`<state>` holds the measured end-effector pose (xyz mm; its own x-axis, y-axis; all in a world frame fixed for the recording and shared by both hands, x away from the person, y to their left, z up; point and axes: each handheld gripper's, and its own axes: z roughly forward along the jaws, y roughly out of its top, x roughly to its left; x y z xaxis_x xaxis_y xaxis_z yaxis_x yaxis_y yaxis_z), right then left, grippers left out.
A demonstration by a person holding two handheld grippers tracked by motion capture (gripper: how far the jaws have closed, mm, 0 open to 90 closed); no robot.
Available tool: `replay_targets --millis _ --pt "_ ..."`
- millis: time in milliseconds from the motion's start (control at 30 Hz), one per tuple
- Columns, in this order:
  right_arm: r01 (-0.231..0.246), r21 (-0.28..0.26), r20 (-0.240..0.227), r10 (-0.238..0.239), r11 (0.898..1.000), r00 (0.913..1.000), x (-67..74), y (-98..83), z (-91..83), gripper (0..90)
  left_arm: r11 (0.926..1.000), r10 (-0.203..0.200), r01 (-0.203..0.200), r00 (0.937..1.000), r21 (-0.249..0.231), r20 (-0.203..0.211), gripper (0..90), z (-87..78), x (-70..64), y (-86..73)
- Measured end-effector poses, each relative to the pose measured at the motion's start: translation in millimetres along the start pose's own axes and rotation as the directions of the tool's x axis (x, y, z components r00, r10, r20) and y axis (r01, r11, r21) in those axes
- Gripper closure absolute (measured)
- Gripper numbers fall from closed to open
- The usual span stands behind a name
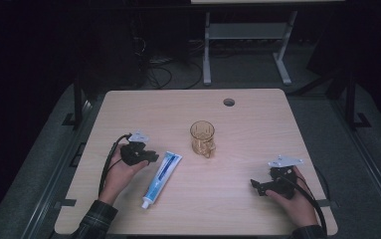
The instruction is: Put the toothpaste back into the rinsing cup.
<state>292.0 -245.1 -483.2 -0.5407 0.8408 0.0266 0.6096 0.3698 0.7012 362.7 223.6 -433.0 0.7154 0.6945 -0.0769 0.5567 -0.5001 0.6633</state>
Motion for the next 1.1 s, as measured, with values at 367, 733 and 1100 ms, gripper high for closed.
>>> replay_targets --millis 367,733,1100 --pt "0.002 0.0 -0.003 -0.002 1.0 1.0 -0.1 0.1 0.1 0.5 0.9998 -0.017 0.017 0.9997 -0.004 0.02 36.7 -7.2 -15.5 8.9" --pt "0.002 -0.001 -0.004 -0.002 1.0 1.0 -0.2 0.4 0.4 0.5 0.9997 -0.011 0.01 0.9997 0.022 0.02 29.8 6.3 -33.5 16.5" --pt "0.003 -0.002 -0.005 -0.003 1.0 1.0 -0.2 0.5 0.7 0.5 0.9948 0.025 -0.022 0.9993 0.099 -0.029 29.2 30.4 -45.9 19.1"
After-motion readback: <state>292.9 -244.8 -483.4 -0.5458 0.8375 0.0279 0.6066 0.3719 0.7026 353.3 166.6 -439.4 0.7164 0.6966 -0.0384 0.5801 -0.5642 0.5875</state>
